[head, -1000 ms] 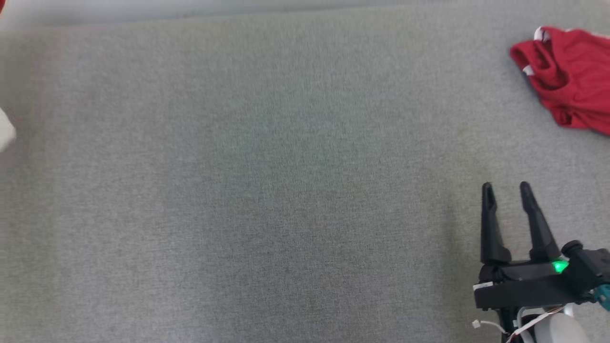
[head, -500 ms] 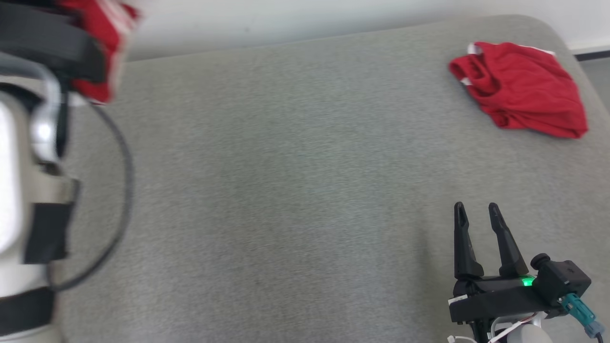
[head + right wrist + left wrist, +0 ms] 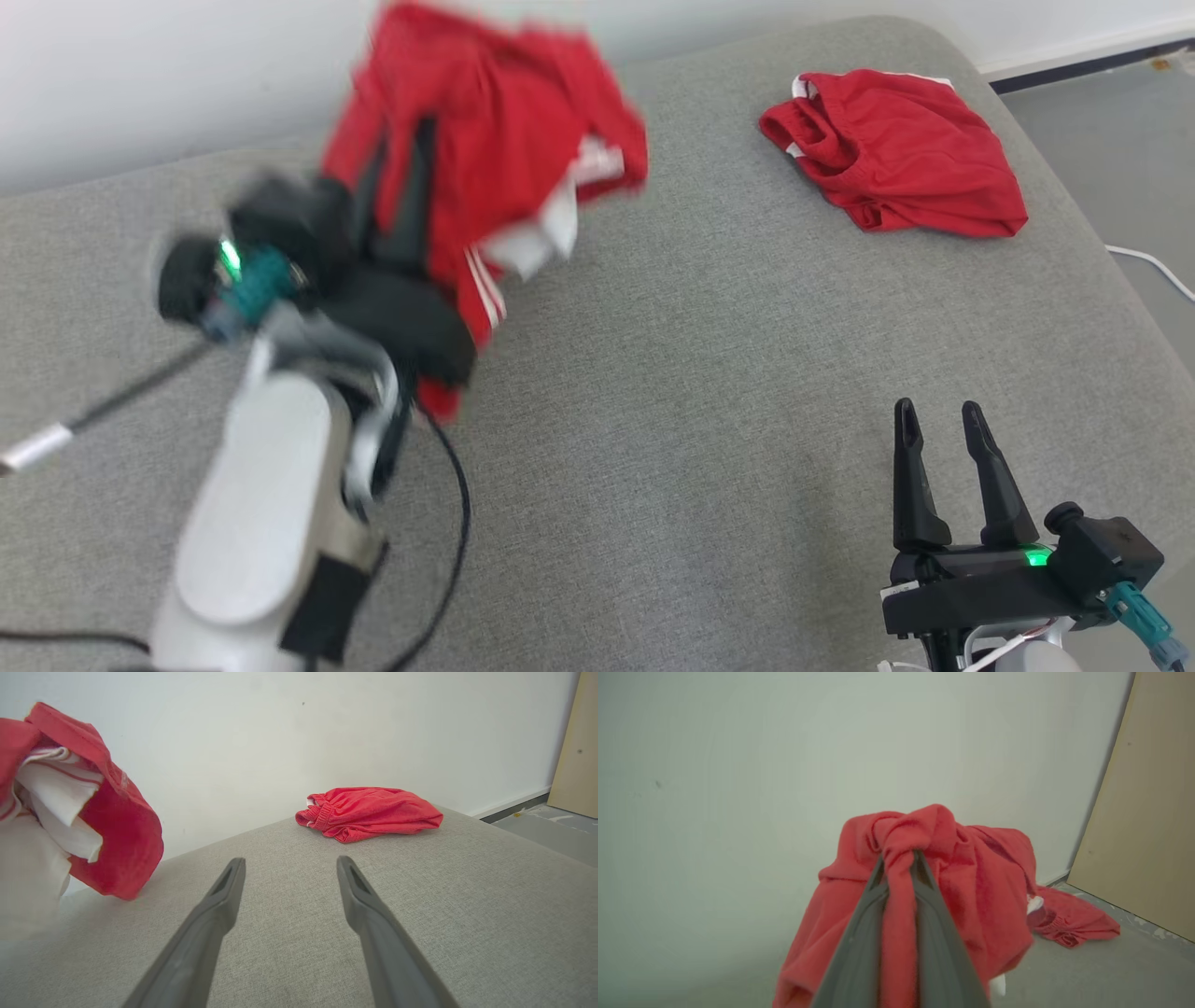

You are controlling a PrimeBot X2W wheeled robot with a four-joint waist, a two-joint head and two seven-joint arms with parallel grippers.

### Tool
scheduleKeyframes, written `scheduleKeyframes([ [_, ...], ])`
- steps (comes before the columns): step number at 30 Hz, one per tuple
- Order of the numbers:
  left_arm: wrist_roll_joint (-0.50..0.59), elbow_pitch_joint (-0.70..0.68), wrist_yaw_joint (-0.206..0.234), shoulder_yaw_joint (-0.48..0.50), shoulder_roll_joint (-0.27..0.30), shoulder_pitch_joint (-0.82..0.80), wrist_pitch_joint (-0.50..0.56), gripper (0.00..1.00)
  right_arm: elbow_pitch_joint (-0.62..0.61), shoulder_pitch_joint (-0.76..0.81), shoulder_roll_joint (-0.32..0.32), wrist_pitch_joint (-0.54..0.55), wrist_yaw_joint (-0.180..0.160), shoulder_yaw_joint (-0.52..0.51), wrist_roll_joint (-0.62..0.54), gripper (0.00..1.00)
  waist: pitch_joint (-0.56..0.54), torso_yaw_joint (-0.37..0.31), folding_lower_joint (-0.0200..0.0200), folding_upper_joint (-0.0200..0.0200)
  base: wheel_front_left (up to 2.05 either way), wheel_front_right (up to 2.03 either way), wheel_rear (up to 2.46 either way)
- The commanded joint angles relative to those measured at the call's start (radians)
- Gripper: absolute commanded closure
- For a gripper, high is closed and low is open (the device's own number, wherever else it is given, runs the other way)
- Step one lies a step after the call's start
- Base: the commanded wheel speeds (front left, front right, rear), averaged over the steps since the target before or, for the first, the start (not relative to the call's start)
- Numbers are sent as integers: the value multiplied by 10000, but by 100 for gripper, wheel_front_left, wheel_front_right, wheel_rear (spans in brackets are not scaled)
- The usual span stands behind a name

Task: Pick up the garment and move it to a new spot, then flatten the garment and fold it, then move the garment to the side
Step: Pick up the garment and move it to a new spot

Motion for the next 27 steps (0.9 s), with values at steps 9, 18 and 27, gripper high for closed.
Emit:
scheduleKeyframes([
  [9, -235, 1912, -189, -994, -342, 2142, -769, 100, -13, -137, 129, -41, -29, 203, -112, 0, 161, 251, 2, 1, 0, 0, 0],
  [18, -267, 2164, -199, -1644, -522, 2078, -1923, 0, -54, 29, -55, -41, -29, 192, -197, 0, -358, 915, 2, 1, 0, 0, 0],
  [27, -490, 1177, 365, -625, 294, 3069, -2762, 0, -295, 511, -339, -15, -29, -61, -372, 0, -1390, 2262, 2, 1, 0, 0, 0],
])
